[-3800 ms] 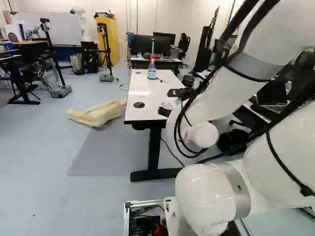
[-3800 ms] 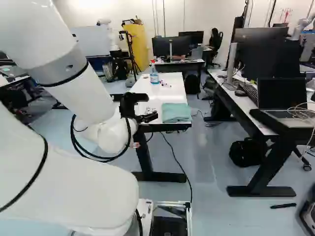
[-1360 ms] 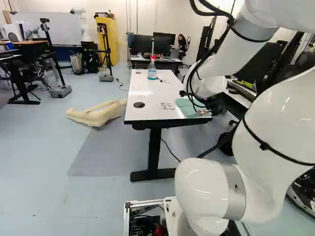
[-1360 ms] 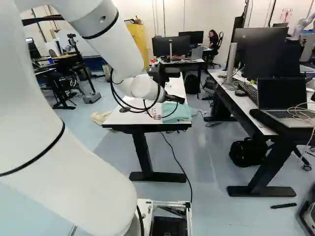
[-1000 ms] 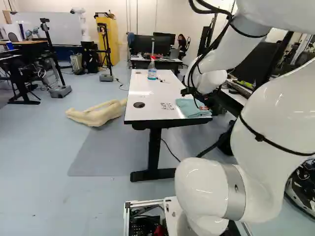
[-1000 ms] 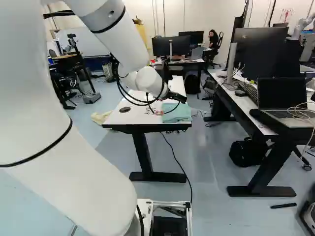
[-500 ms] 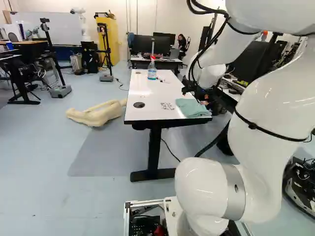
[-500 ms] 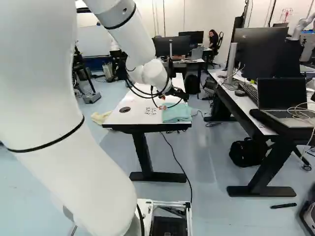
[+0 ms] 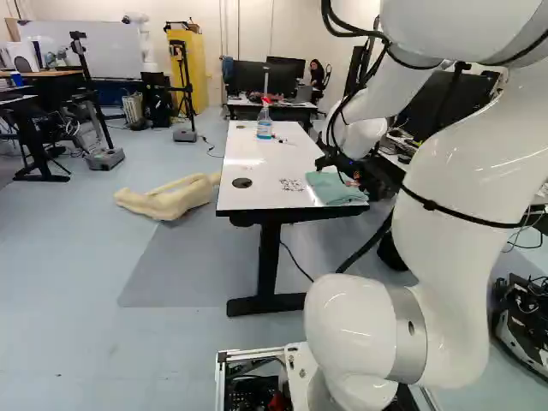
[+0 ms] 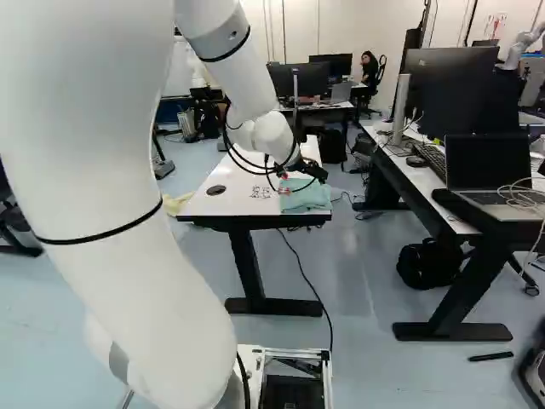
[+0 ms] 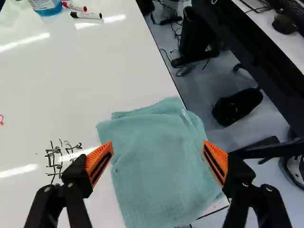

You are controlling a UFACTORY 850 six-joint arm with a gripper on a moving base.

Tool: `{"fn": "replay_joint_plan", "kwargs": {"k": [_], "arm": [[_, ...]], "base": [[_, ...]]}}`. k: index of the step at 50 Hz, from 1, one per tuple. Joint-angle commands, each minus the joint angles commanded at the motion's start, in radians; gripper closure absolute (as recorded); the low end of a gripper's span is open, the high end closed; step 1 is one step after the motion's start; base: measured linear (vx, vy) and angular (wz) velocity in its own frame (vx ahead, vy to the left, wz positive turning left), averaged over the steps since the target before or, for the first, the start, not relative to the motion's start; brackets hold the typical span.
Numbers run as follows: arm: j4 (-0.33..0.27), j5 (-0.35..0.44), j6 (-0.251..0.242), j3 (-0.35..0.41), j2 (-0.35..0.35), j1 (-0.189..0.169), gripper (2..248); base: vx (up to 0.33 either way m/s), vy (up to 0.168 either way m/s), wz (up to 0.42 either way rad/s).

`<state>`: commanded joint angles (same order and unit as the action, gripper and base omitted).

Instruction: Clean the table with the green towel

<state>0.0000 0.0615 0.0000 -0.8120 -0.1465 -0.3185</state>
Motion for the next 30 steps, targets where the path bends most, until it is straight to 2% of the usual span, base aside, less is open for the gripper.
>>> {"fn": "replay_joint_plan", "kwargs": {"k": [19,30], "arm": [[0.0,0.0,0.0,-0.012,-0.056,0.0,3],[0.0,0.0,0.0,-0.012,-0.056,0.0,3]], "base": [[0.0,0.0,0.0],[0.0,0.0,0.0]]}}
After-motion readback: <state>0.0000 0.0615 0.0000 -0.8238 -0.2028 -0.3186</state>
